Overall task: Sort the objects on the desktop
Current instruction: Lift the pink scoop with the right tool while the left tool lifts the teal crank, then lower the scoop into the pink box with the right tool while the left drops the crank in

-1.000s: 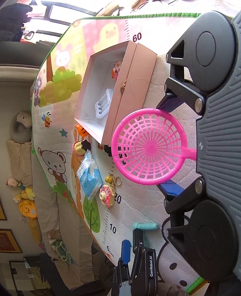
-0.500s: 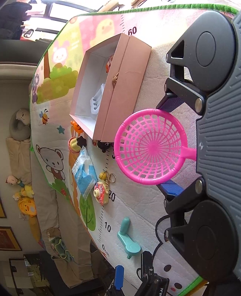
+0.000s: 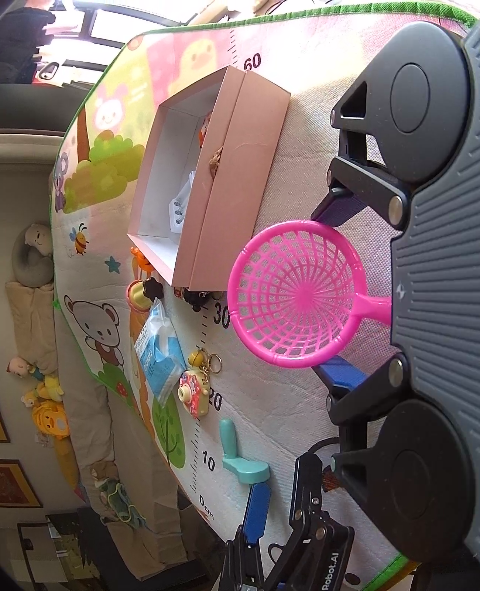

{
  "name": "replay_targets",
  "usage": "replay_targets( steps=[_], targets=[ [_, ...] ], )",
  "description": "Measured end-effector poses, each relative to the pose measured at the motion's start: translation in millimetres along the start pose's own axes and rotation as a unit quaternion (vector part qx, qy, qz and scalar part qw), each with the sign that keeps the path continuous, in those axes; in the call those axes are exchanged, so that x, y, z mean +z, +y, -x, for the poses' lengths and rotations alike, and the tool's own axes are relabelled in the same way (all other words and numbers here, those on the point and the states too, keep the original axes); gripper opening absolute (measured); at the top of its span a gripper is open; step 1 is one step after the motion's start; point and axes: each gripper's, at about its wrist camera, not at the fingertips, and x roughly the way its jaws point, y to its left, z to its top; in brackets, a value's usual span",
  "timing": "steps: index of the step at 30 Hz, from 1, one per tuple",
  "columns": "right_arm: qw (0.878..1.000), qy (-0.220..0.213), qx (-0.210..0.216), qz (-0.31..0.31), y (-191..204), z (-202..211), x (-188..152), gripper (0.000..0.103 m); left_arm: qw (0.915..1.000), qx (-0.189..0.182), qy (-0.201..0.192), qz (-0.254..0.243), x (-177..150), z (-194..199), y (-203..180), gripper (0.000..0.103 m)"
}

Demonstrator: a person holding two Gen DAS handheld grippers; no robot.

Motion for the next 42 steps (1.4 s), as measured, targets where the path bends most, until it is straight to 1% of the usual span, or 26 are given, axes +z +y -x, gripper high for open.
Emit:
replay_targets(
  steps=[1, 2, 3, 5, 6, 7, 11, 14, 16, 18, 20, 21, 22, 23, 24, 26, 28, 29, 30, 31, 32, 33, 34, 38, 40, 42],
  targets=[
    [1.0, 0.002, -0.003, 0.0, -0.8, -0.8, -1.1, 0.076, 0.9998, -0.005, -0.012, -0.018, -0.2, 6.1, -2.5, 0.083],
    [1.0, 0.004, -0.006, -0.001, -1.9, -1.2, -1.8, 0.076, 0.999, -0.001, -0.024, -0.039, -0.7, 12.5, -4.1, 0.089],
    [1.0, 0.005, -0.007, -0.001, -2.7, -1.7, -2.3, 0.075, 0.9978, 0.011, -0.033, -0.057, -1.4, 16.7, -4.0, 0.093],
    [1.0, 0.007, -0.011, -0.004, -5.1, -3.8, -3.3, 0.075, 0.9949, 0.048, -0.033, -0.082, -0.8, 17.4, 1.2, 0.095],
    [1.0, 0.008, -0.011, -0.004, -5.1, -4.5, -3.5, 0.075, 0.9939, 0.067, -0.027, -0.083, 1.6, 13.3, 5.8, 0.095],
    [1.0, 0.008, -0.009, -0.005, -5.0, -5.2, -3.6, 0.075, 0.9935, 0.076, -0.021, -0.082, 3.9, 8.5, 10.2, 0.095],
    [1.0, 0.01, -0.002, -0.001, -1.2, -7.8, -3.8, 0.075, 0.9953, 0.071, 0.006, -0.066, 15.9, -22.7, 30.4, 0.094],
    [1.0, 0.011, 0.0, 0.001, -0.1, -6.5, -4.4, 0.075, 0.9964, 0.061, 0.036, -0.046, 19.0, -47.5, 43.3, 0.085],
    [1.0, 0.012, -0.004, 0.0, -1.8, -6.7, -4.2, 0.074, 0.9973, 0.052, 0.041, -0.032, 20.0, -52.8, 48.5, 0.08],
    [1.0, 0.015, -0.005, -0.003, -3.7, -6.9, -4.3, 0.074, 0.998, 0.041, 0.044, -0.02, 22.1, -53.2, 50.2, 0.062],
    [1.0, 0.019, -0.005, -0.004, -4.5, -7.3, -4.7, 0.072, 0.998, 0.04, 0.045, -0.018, 21.8, -52.1, 47.0, 0.053],
    [1.0, 0.02, -0.003, -0.002, -4.2, -7.0, -4.8, 0.066, 0.9979, 0.042, 0.044, -0.02, 21.1, -51.0, 43.5, 0.047],
    [1.0, 0.024, 0.001, 0.004, -3.2, -6.2, -5.2, 0.055, 0.9978, 0.044, 0.044, -0.023, 20.6, -49.7, 40.4, 0.042],
    [1.0, 0.029, 0.006, 0.009, -2.5, -5.3, -5.2, 0.05, 0.9977, 0.045, 0.044, -0.024, 20.2, -48.4, 37.4, 0.035],
    [0.999, 0.03, 0.009, 0.011, -2.2, -3.8, -5.1, 0.047, 0.9977, 0.045, 0.044, -0.026, 19.9, -46.9, 34.4, 0.027],
    [0.999, 0.027, 0.01, 0.02, -1.8, 1.3, -4.8, 0.046, 0.9977, 0.044, 0.041, -0.032, 18.8, -43.6, 29.4, 0.022],
    [0.999, 0.021, 0.005, 0.025, -2.2, 5.2, -4.9, 0.045, 0.998, 0.035, 0.037, -0.038, 17.5, -40.0, 27.0, 0.024],
    [0.999, 0.02, 0.002, 0.025, -2.6, 6.3, -5.0, 0.046, 0.9984, 0.028, 0.033, -0.036, 16.9, -37.1, 27.5, 0.027],
    [1.0, 0.017, -0.002, 0.025, -3.1, 7.7, -5.2, 0.047, 0.9987, 0.023, 0.03, -0.034, 16.4, -34.3, 28.4, 0.038],
    [1.0, 0.014, -0.005, 0.026, -4.2, 9.6, -5.6, 0.053, 0.9989, 0.021, 0.027, -0.033, 15.8, -31.7, 29.4, 0.046],
    [1.0, 0.012, -0.008, 0.027, -4.4, 10.6, -5.9, 0.058, 0.9988, 0.026, 0.023, -0.033, 14.9, -28.7, 30.3, 0.061],
    [1.0, 0.008, -0.012, 0.026, -5.0, 11.7, -5.6, 0.073, 0.9985, 0.035, 0.023, -0.035, 13.6, -26.3, 30.7, 0.064],
    [1.0, 0.002, -0.016, 0.026, -5.5, 13.2, -5.7, 0.083, 0.9982, 0.042, 0.025, -0.036, 12.1, -24.1, 31.2, 0.064],
    [1.0, -0.005, -0.016, 0.024, -6.2, 14.1, -3.0, 0.085, 0.9982, 0.032, 0.046, -0.023, 2.1, -14.3, 30.1, 0.067],
    [1.0, -0.006, -0.016, 0.023, -6.6, 13.0, -1.8, 0.087, 0.9984, 0.009, 0.055, -0.013, -2.4, -10.5, 24.7, 0.067],
    [1.0, -0.006, -0.015, 0.02, -7.0, 11.7, -0.7, 0.087, 0.9976, -0.031, 0.061, -0.004, -5.6, -9.4, 12.9, 0.067]
  ],
)
